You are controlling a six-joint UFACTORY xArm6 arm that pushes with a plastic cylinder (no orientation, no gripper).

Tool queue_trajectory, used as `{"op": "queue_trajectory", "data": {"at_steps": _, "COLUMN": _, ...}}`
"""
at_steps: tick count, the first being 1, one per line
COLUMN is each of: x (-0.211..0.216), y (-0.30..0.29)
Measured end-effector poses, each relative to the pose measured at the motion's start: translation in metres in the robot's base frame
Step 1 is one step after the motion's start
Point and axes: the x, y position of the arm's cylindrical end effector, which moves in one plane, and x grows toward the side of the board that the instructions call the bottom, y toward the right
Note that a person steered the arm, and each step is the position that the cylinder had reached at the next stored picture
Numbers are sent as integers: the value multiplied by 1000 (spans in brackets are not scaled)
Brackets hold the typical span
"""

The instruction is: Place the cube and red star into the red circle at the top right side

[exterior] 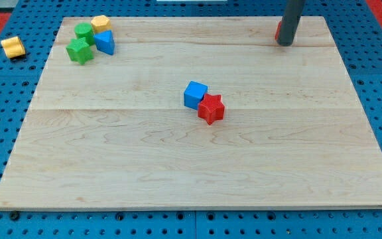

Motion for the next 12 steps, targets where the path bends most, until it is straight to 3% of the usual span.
{"op": "queue_trajectory", "data": {"at_steps": 1, "x": 36, "y": 29}}
{"op": "queue_trajectory", "data": {"at_steps": 2, "x": 150, "y": 14}}
{"op": "queue_trajectory", "data": {"at_steps": 3, "x": 239, "y": -58}}
{"op": "queue_trajectory", "data": {"at_steps": 4, "x": 300, "y": -119}}
{"op": "queue_trajectory", "data": {"at_steps": 7, "x": 314, "y": -133}}
{"op": "queue_trajectory", "data": {"at_steps": 9, "x": 313, "y": -101}}
{"op": "queue_trajectory", "data": {"at_steps": 10, "x": 300, "y": -154}}
{"op": "queue_trajectory", "data": {"at_steps": 12, "x": 190, "y": -168}}
